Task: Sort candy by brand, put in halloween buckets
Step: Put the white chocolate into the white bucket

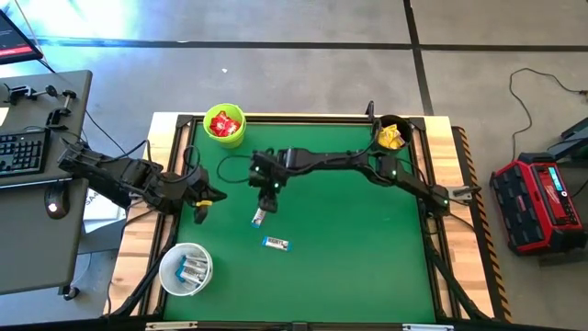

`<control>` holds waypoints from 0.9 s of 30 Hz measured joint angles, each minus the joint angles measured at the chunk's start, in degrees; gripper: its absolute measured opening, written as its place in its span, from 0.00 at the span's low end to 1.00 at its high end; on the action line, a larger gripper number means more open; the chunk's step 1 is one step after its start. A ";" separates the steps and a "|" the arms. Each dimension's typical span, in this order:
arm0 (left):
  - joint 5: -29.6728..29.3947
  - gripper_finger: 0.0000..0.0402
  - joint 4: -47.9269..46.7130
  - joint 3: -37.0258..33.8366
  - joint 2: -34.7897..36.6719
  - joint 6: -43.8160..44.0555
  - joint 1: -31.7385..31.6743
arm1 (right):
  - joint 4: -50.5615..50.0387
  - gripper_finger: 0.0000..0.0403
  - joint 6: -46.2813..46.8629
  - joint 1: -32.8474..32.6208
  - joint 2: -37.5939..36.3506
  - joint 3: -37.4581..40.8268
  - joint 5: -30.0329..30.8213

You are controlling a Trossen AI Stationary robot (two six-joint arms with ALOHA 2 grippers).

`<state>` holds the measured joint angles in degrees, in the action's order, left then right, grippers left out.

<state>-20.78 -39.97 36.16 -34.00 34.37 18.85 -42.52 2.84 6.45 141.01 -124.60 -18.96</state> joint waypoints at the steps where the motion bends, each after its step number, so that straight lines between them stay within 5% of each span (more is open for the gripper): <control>1: 0.67 0.01 0.00 0.00 0.00 0.00 0.00 | 0.10 0.43 -1.96 0.83 0.00 0.00 -2.52; 5: 3.84 0.01 0.02 0.00 -0.11 0.00 0.00 | -0.04 0.43 -5.51 3.48 0.52 -0.02 -9.85; 17: 4.77 0.01 -0.02 0.00 -0.11 0.09 0.00 | -0.01 0.43 -7.91 2.65 4.66 -0.02 -14.16; 27: 4.20 0.01 -0.04 0.00 -0.11 1.01 0.00 | -0.29 0.43 -6.00 1.14 4.68 -0.04 -7.09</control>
<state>-16.58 -40.01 36.16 -34.11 35.38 18.85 -42.80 -3.17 7.60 145.69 -124.64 -26.05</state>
